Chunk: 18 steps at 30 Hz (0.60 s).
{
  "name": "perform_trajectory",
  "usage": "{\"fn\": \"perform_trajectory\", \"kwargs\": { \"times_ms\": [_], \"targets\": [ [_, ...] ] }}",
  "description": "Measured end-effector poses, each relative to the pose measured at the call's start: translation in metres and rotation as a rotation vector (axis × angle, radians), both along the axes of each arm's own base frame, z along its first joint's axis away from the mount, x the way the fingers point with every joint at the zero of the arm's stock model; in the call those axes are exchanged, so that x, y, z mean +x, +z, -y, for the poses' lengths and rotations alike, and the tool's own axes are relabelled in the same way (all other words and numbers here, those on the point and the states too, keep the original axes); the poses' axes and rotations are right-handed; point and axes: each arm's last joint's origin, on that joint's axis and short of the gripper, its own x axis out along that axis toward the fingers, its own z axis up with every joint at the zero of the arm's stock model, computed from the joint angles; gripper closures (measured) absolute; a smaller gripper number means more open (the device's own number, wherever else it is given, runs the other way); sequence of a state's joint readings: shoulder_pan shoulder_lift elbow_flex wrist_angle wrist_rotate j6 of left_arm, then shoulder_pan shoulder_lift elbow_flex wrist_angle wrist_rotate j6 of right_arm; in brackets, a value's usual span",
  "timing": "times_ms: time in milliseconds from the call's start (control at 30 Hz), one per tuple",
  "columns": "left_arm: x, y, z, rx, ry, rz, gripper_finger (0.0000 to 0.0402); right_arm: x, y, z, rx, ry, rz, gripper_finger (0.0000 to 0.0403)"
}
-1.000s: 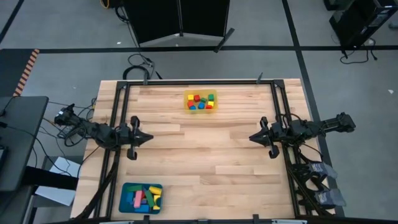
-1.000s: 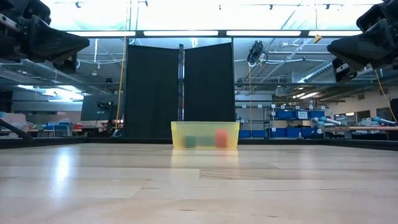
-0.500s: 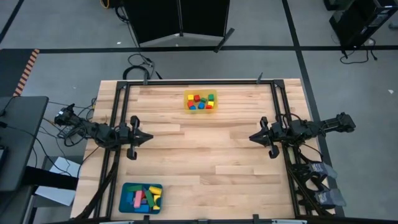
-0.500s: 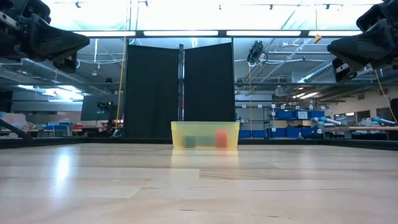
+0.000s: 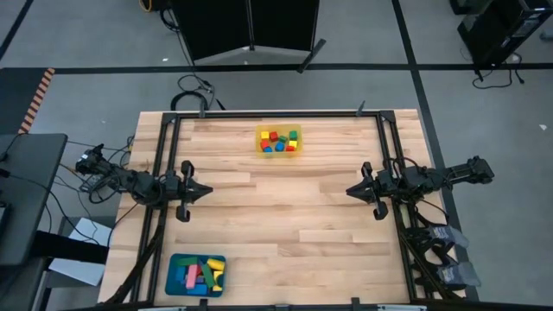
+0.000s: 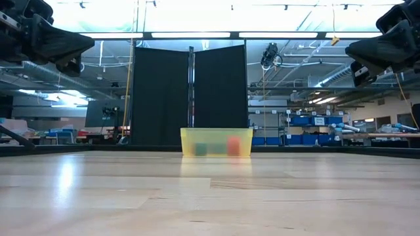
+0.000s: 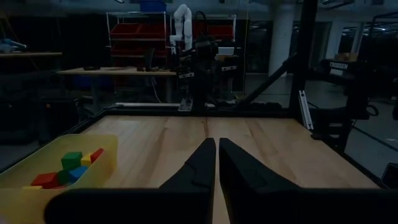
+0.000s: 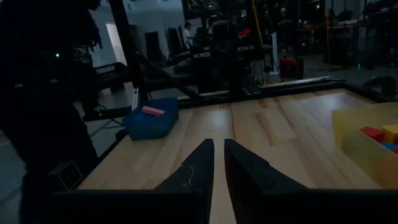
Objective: Sort blocks by size
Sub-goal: Return to Home Position
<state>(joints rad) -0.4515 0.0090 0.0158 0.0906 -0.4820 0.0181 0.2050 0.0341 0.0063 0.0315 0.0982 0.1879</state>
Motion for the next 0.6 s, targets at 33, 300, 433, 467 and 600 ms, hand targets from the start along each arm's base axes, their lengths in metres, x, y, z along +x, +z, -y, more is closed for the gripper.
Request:
{"fn": "perform_trajectory", "kwargs": {
  "times_ms": [33,300,433,467,600],
  "targets": [
    [0.0000,0.0000,0.0000,0.000,0.000,0.000,0.0371,0.0000,0.0000,0.0000,0.000,0.000,0.000,0.0353],
    [0.0000,0.0001,0.0000,0.000,0.000,0.000,0.0371,0.0000,0.0000,0.0000,0.000,0.000,0.000,0.0357],
    [0.0000,0.0003,0.0000,0.000,0.000,0.001,0.0371,0.0000,0.0000,0.0000,0.000,0.000,0.000,0.0356],
    [-0.0001,0.0003,0.0000,-0.001,0.000,0.001,0.0371,0.0000,0.0000,0.0000,0.000,0.000,0.000,0.0356],
    [-0.0001,0.0003,0.0000,0.000,0.000,0.001,0.0371,0.0000,-0.0002,0.0000,0.000,0.000,-0.001,0.0356]
  ]
}}
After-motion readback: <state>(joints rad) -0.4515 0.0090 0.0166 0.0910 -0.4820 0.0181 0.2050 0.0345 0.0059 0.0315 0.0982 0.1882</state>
